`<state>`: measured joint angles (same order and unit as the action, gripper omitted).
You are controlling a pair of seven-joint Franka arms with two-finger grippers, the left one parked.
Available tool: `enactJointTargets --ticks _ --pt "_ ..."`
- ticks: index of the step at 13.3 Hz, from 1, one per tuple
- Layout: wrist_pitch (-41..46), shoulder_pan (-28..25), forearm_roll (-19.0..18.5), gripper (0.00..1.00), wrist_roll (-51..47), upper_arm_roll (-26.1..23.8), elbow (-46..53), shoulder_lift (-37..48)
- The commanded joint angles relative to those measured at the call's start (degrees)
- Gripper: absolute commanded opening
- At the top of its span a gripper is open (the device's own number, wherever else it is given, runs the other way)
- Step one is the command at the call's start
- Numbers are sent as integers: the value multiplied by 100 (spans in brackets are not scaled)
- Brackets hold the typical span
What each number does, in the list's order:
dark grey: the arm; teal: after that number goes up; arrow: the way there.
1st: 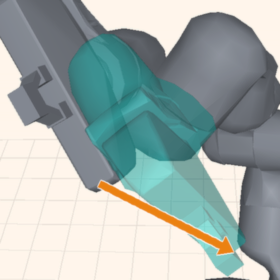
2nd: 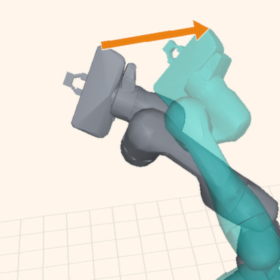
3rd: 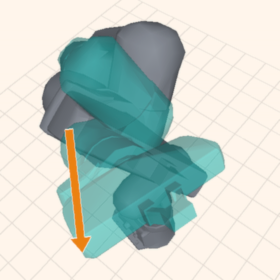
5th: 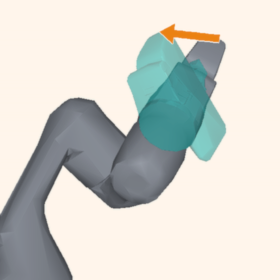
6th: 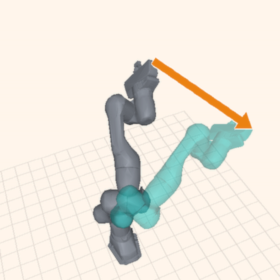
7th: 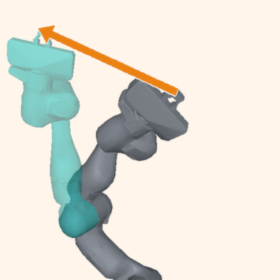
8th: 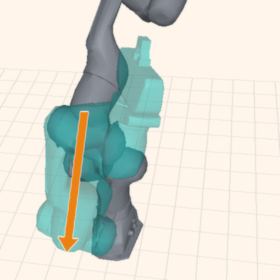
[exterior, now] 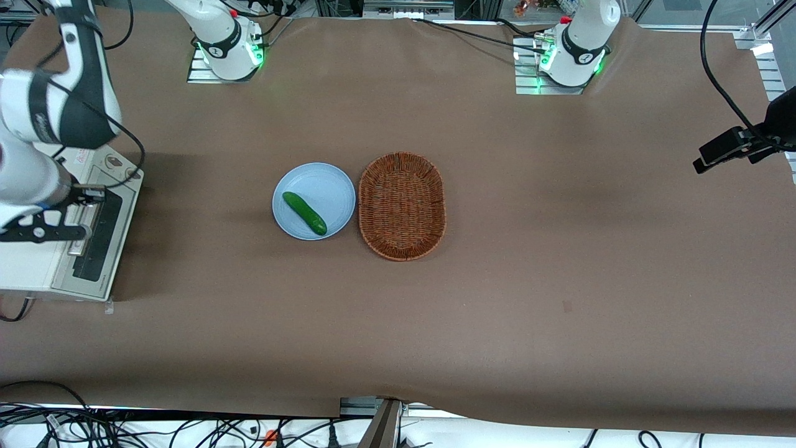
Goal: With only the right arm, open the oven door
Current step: 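Move the right gripper to the silver handle of the white toaster oven door, then close the right gripper around the silver door handle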
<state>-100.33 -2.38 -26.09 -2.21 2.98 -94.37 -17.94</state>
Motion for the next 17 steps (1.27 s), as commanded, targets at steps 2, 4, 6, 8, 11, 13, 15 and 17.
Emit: enactJointTargets --ticks 2,4,6,8,11,13,15,17 --pt "-433 44 -439 0 -333 53 94 -412" --pt "-645 53 -537 0 -437 167 94 -596" --pt "-672 53 -546 0 -456 177 103 -632" --pt "-681 53 -546 0 -482 212 103 -658" --pt "-725 141 -546 0 -491 247 103 -702" --pt "-777 141 -537 0 -509 256 103 -781" --pt "-839 220 -546 0 -509 256 103 -825" --pt "-848 246 -546 0 -509 256 103 -895"
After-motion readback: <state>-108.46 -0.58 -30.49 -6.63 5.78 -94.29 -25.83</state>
